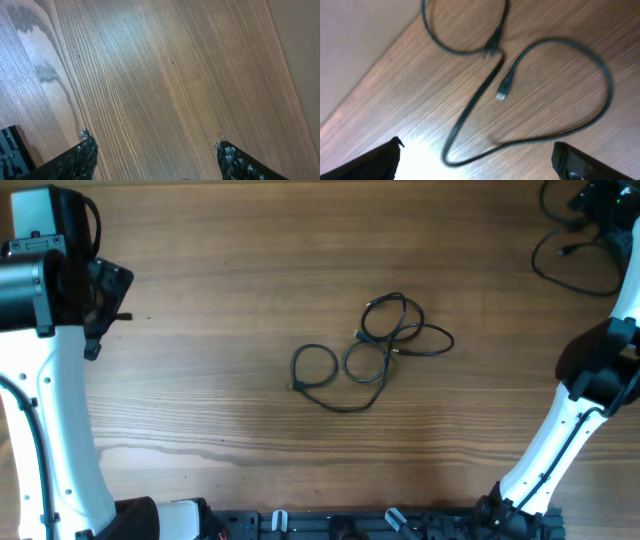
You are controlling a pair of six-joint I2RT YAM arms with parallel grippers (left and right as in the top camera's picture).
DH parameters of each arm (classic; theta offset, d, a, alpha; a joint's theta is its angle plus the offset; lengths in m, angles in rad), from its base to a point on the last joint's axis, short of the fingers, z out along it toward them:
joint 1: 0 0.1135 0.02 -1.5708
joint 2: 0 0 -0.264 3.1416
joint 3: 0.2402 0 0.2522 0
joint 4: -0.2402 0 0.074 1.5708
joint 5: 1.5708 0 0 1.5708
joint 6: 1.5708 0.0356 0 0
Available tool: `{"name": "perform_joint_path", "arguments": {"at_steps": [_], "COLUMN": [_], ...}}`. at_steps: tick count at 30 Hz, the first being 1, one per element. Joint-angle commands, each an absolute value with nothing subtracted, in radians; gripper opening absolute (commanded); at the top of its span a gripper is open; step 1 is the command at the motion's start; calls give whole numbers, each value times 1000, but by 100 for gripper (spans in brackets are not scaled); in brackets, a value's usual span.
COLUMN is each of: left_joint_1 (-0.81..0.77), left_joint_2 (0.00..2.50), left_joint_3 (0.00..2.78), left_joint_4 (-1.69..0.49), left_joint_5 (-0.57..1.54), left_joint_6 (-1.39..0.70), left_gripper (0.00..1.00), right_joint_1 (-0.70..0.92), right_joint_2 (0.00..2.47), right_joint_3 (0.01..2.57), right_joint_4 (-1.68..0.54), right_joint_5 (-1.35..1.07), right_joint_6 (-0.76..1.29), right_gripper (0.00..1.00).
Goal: Untangle cables
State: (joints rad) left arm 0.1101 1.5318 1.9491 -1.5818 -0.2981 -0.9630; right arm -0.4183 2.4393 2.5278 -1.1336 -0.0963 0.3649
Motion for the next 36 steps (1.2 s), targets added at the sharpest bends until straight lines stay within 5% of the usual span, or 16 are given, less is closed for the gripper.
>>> {"name": "perform_joint_path", "arguments": {"at_steps": [1,3,8,10,11,19,20,24,36], "left_joint_1": [102,70,-102,-200,-236,-530,-546,-570,-645], "left_joint_2": [1538,1538,1545,1568,1583,1864,1902,2014,2181], "left_joint_3": [1943,1943,1943,1943,1943,1943,1943,1943,1943], "left_joint_4": [-1580,-1543,-1487,-1463,-1451,-1218,-1177,-1024,-785], "left_joint_5": [-274,-186,-127,-126,-126,18,107,222,313], "left_joint_6": [-903,-770,-687,-687,-687,-511,-453,-416,-536], "left_gripper": [53,43,45,25,7,4,6,42,65], "right_joint_1": [-434,-429,-416,-416,-416,-416,-416,-416,-416], "right_joint_2": [2318,2250,2104,2082,2081,2085,2085,2085,2085], "right_joint_3": [2539,2539,2539,2539,2539,2539,2539,2539,2539], "right_joint_4": [-1166,-1219,-1338,-1371,-1388,-1454,-1462,-1473,-1479], "right_joint_5": [-324,-443,-529,-530,-530,-530,-529,-530,-530], "right_joint_6": [282,183,79,79,78,61,50,27,27], "right_gripper": [99,100,100,100,100,100,99,99,99]}}
